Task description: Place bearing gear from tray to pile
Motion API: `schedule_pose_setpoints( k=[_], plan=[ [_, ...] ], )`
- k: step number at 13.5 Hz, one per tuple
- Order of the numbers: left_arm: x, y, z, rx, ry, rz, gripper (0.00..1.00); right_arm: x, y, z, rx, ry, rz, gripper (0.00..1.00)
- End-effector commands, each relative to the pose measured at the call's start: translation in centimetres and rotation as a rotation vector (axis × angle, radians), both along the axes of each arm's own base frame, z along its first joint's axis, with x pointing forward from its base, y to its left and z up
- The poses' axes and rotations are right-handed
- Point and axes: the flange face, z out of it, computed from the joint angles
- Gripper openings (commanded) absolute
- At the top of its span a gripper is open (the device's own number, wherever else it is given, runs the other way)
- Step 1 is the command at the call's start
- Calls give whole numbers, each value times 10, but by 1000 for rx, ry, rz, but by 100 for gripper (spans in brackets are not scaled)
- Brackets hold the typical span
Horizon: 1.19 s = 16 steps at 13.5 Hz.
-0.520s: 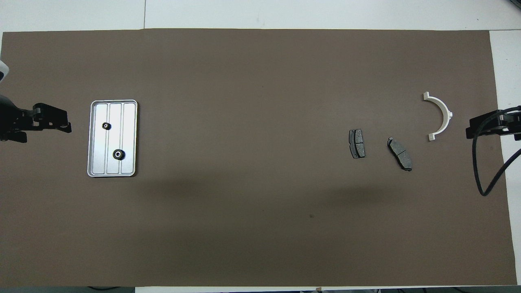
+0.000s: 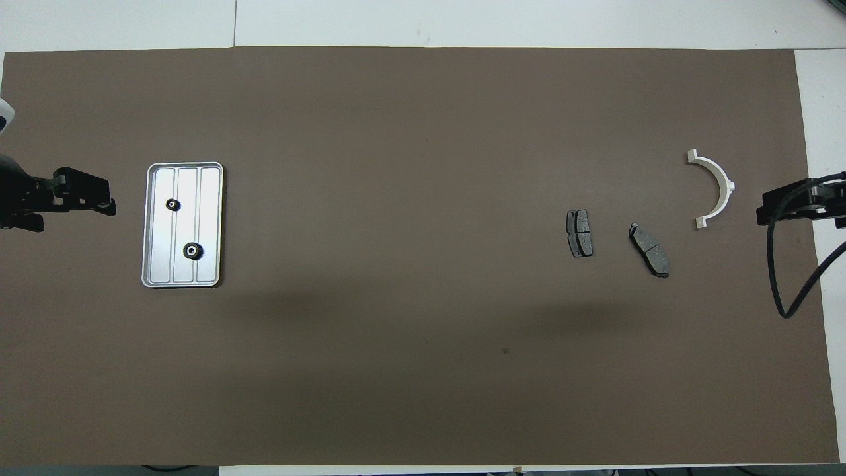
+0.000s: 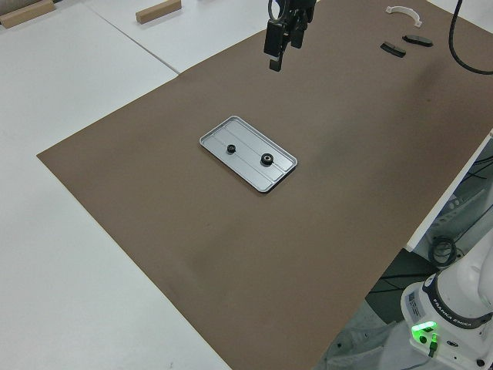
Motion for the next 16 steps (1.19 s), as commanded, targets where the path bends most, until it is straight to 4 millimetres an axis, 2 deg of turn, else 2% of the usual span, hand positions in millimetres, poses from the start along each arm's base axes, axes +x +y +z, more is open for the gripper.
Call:
schedule_pose_setpoints(
  k=[1,4,5,8,10,13,16],
  plan=[
    [-1,5,-1,12,4,7,100,-4,-4,4,10,-4,12,100],
    [2,13,0,13,-17,17,100,-3,-4,3,10,-3,12,100],
    [0,20,-8,13,-11,29,100,-3,-4,3,10,-3,12,100],
    [-4,20,-32,13,-19,34,100,-2,-4,3,10,-4,12,100],
    [0,17,-53,13,-11,39,100,-3,-4,4,10,-7,12,100],
    [16,14,-91,23,6,62,100,-3,-4,4,10,-7,14,100],
    [16,10,-144,24,-14,112,100,-3,-4,2,10,-4,11,100]
  ],
)
